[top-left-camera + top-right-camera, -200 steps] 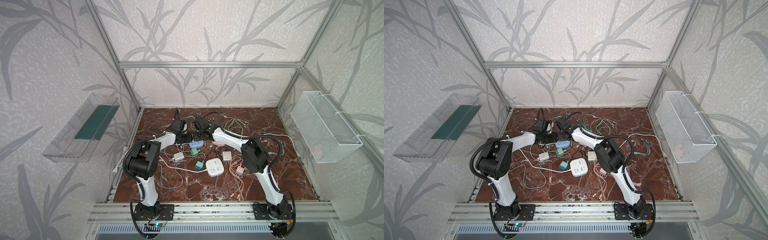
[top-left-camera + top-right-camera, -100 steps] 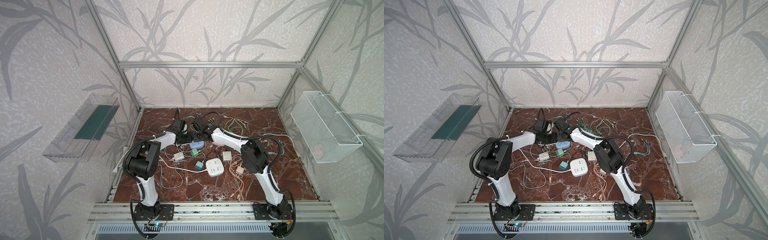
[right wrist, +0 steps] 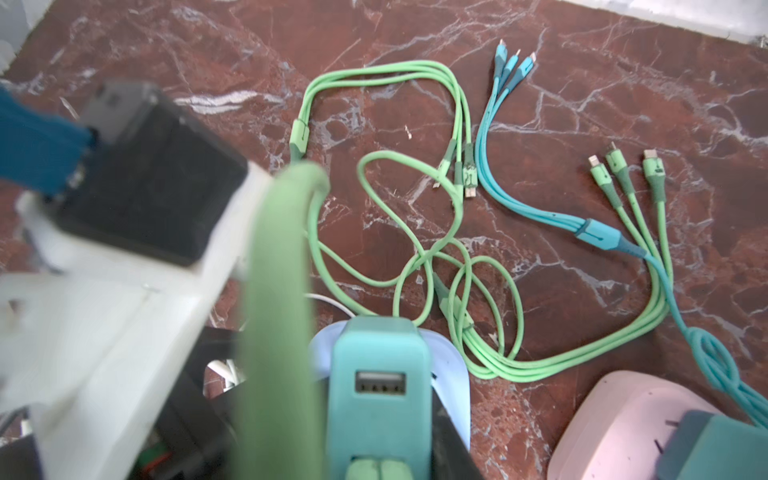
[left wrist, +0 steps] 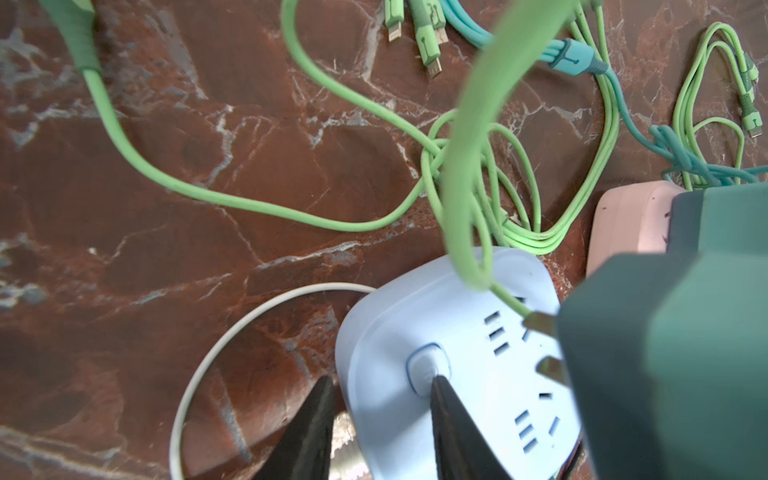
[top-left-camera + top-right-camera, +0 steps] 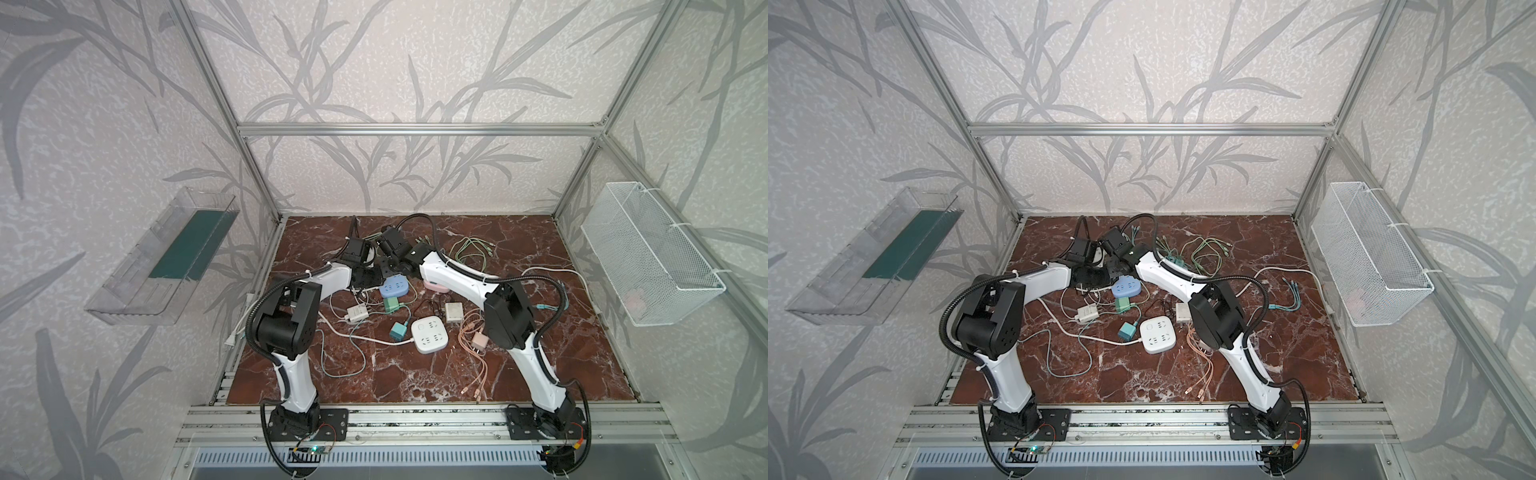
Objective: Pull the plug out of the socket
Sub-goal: 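Pull the teal charger up out of the blue strip with the right gripper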
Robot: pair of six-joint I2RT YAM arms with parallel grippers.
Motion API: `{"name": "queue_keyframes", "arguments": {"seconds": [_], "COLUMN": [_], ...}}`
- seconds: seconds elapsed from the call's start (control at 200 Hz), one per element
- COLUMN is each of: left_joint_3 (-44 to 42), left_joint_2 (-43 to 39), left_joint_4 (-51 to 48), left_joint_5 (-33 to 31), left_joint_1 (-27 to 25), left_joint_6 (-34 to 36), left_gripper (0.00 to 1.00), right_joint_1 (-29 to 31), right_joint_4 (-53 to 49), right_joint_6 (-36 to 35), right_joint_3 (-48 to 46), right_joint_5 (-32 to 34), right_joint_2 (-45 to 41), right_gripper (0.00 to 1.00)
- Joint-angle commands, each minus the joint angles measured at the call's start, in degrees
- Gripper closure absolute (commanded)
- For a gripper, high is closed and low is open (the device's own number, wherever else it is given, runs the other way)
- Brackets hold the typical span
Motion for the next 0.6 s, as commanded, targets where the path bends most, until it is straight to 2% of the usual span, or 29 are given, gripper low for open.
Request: {"name": "queue_keyframes", "arguments": {"seconds": [0.0,0.25,0.475,0.595], "left_joint_3": [-2.28,-2.45,-2.89,-3.23], "left_joint_2": [3.53,2.69,1.40,0.40], "left_joint_4": [-8.71,-8.66,-8.14,-7.69], "left_joint_5": [-2.90,-3.04,-3.02,-2.96], "left_joint_1": [0.21,0.21,0.21,0.21], "left_joint_6": [0.53,0.70,1.05,1.31], "left_gripper": [0.61,0.61,0.61,0.61], "right_joint_1": [0.23,-1.54,-4.31,-6.53], "right_joint_4": [-1.35,1.39,4.80,11.86], "right_joint_6": [-0.90,-0.43,1.12,4.28], "right_joint_3": [1.11,-1.22,-4.61,-9.57], "right_joint_5": [1.87,-0.59,-7.97,-14.74], "right_joint_2": [0.74,-1.60,-3.25,-5.12], "right_gripper": [0.73,0.73,0.73,0.73]}}
